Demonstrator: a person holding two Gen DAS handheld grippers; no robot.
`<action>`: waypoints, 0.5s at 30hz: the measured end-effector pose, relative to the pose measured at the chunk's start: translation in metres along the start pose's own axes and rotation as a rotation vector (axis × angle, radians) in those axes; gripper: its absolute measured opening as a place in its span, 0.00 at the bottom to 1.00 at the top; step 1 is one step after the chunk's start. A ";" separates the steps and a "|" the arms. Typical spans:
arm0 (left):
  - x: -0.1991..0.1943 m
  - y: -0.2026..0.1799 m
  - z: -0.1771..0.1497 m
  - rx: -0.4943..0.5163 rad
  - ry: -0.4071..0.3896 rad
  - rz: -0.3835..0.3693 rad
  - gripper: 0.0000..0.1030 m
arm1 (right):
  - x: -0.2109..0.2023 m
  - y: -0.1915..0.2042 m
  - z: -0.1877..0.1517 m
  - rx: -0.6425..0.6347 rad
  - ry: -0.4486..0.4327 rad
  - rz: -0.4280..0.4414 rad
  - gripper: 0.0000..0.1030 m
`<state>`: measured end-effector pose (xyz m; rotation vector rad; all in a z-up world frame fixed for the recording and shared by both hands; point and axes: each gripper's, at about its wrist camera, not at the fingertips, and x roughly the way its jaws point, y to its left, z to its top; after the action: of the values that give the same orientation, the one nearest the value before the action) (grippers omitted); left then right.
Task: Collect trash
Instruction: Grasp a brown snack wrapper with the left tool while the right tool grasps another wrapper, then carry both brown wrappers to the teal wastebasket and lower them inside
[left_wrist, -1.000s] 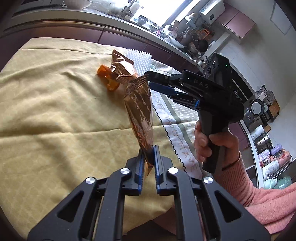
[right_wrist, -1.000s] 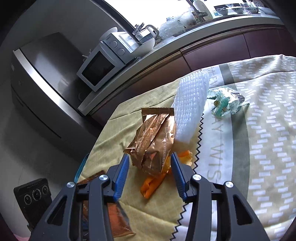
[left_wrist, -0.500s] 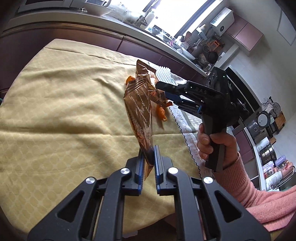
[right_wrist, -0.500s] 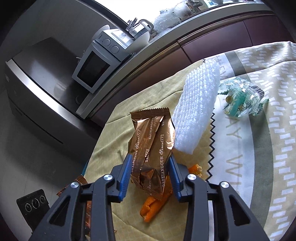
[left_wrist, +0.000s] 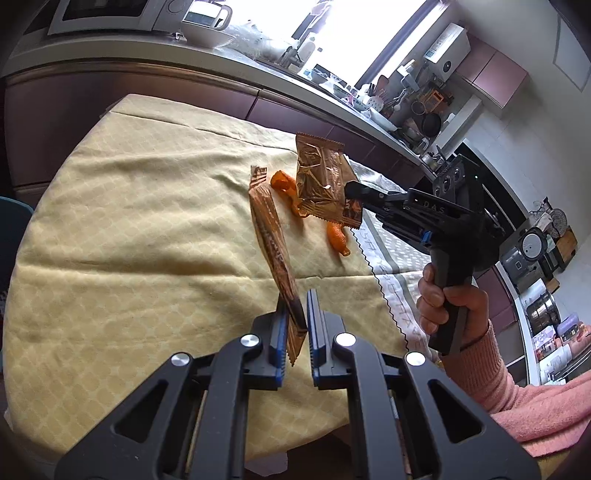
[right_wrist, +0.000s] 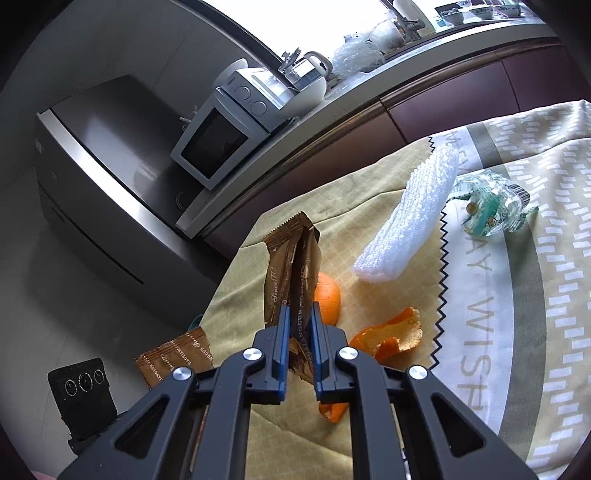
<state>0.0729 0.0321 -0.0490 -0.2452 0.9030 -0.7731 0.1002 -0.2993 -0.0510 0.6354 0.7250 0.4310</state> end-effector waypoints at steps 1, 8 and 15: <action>-0.002 -0.001 0.000 0.002 -0.003 0.005 0.08 | -0.002 0.003 0.000 -0.002 -0.006 0.006 0.09; -0.018 0.002 -0.003 0.003 -0.027 0.028 0.08 | -0.018 0.023 -0.007 -0.041 -0.024 0.050 0.09; -0.036 0.007 -0.004 -0.005 -0.056 0.061 0.05 | -0.019 0.047 -0.018 -0.090 -0.008 0.084 0.09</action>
<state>0.0595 0.0629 -0.0327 -0.2416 0.8559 -0.7039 0.0676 -0.2684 -0.0210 0.5838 0.6688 0.5357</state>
